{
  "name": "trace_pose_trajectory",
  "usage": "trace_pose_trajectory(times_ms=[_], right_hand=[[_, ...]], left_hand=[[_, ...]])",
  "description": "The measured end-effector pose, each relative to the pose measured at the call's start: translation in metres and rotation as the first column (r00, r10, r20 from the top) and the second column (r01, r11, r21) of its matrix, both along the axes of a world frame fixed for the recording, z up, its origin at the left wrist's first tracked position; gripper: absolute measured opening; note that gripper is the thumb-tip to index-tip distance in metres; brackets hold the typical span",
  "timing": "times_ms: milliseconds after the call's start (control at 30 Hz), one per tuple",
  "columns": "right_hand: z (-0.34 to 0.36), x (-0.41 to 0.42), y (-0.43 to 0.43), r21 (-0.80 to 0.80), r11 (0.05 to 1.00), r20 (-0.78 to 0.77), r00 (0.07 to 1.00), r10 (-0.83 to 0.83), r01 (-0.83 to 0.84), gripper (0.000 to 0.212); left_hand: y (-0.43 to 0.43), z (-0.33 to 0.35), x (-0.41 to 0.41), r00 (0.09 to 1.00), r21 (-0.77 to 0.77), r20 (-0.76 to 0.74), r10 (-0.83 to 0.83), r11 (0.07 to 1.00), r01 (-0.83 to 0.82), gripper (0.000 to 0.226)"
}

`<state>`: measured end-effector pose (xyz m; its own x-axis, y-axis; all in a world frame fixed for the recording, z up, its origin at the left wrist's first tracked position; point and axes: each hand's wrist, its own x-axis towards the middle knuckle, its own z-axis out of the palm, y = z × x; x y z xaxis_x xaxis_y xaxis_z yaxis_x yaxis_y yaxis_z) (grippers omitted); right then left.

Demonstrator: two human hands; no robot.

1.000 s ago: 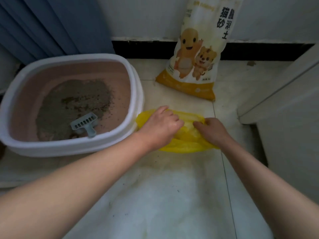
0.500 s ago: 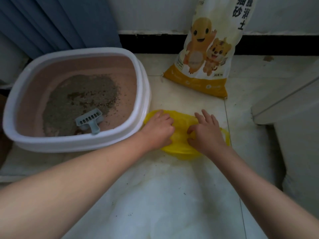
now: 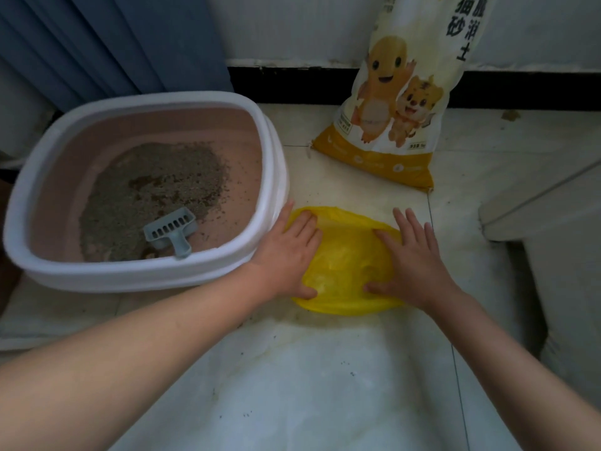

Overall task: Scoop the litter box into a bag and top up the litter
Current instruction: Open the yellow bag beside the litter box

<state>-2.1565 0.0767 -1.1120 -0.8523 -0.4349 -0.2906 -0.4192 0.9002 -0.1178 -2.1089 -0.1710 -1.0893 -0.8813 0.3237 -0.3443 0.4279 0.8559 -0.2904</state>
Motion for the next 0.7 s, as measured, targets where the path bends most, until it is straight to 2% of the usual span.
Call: trace_pose_trajectory(times_ms=[100,167,300,400,500,533,600,700], right_hand=[[-0.003,0.003,-0.003,0.035,0.998,0.031,0.998,0.05,-0.051,0.111],[-0.007,0.006,-0.002,0.072,0.996,0.08,0.996,0.039,-0.045,0.11],[0.0,0.01,-0.004,-0.059,0.998,0.047,0.999,0.017,-0.014,0.103],[0.008,0.014,-0.009,-0.193,0.981,-0.014,1.0,0.027,-0.029,0.077],[0.012,0.016,-0.018,-0.357,0.933,-0.117,0.993,0.007,-0.048,0.024],[0.013,0.016,-0.021,-0.392,0.919,-0.136,0.991,-0.012,-0.043,0.013],[0.014,0.017,-0.028,-0.427,0.903,-0.168,0.985,-0.026,-0.049,0.007],[0.019,0.018,-0.039,-0.448,0.892,-0.164,0.986,-0.021,-0.056,0.0]], left_hand=[[-0.001,-0.005,-0.001,0.999,-0.12,0.046,-0.021,0.992,0.027,0.117],[0.002,-0.01,0.0,0.998,-0.145,0.062,-0.024,0.989,0.033,0.117],[0.006,-0.003,-0.005,1.0,0.067,0.003,-0.017,0.998,0.017,0.105],[0.001,0.006,-0.007,0.997,0.235,-0.072,-0.028,0.971,0.044,0.084],[-0.008,0.012,-0.001,0.992,0.325,-0.125,0.014,0.945,0.028,0.079],[-0.011,0.013,0.001,0.991,0.334,-0.133,0.013,0.942,0.033,0.076],[-0.018,0.014,0.003,0.989,0.355,-0.148,-0.016,0.932,0.068,0.058],[-0.026,0.017,0.005,0.978,0.45,-0.203,-0.045,0.883,0.134,0.019]])
